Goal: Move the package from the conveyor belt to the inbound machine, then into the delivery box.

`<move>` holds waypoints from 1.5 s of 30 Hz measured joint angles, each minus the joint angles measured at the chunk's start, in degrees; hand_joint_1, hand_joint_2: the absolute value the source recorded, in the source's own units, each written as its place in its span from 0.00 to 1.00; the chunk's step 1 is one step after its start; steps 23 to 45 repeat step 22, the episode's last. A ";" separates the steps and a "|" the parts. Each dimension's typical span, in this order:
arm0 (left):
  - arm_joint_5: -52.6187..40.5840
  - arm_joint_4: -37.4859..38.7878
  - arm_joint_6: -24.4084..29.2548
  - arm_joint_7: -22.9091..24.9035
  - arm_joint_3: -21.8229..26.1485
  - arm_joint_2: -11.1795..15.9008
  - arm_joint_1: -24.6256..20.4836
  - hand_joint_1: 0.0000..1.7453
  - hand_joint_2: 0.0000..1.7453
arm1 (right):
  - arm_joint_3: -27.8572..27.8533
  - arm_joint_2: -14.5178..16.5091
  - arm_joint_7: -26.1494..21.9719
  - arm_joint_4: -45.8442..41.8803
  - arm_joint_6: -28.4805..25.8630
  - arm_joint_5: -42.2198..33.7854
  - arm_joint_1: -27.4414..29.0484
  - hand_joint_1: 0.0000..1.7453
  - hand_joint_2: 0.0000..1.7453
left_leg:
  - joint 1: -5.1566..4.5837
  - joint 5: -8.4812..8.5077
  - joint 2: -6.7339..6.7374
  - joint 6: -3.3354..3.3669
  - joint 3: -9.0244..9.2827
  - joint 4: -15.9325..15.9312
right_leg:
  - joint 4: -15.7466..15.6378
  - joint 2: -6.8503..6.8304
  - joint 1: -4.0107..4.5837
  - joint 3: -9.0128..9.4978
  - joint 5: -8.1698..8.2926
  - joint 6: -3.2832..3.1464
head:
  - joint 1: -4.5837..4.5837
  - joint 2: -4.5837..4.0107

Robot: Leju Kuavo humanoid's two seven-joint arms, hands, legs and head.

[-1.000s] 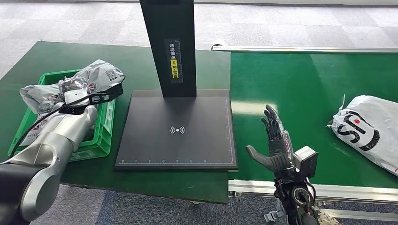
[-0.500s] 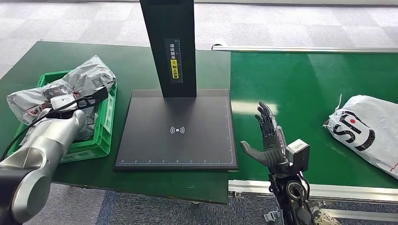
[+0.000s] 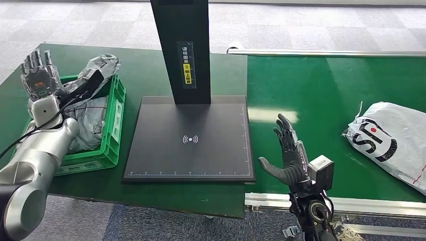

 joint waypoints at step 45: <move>33.29 -26.88 1.85 -22.65 7.31 -6.13 14.40 0.00 0.00 | -2.88 -1.13 -1.24 -7.08 -1.92 1.09 8.33 0.00 1.00 | 0.00 -0.01 0.07 -0.01 0.03 0.00 | -0.01 0.04 -0.01 0.01 0.00 0.00 | -0.01 0.01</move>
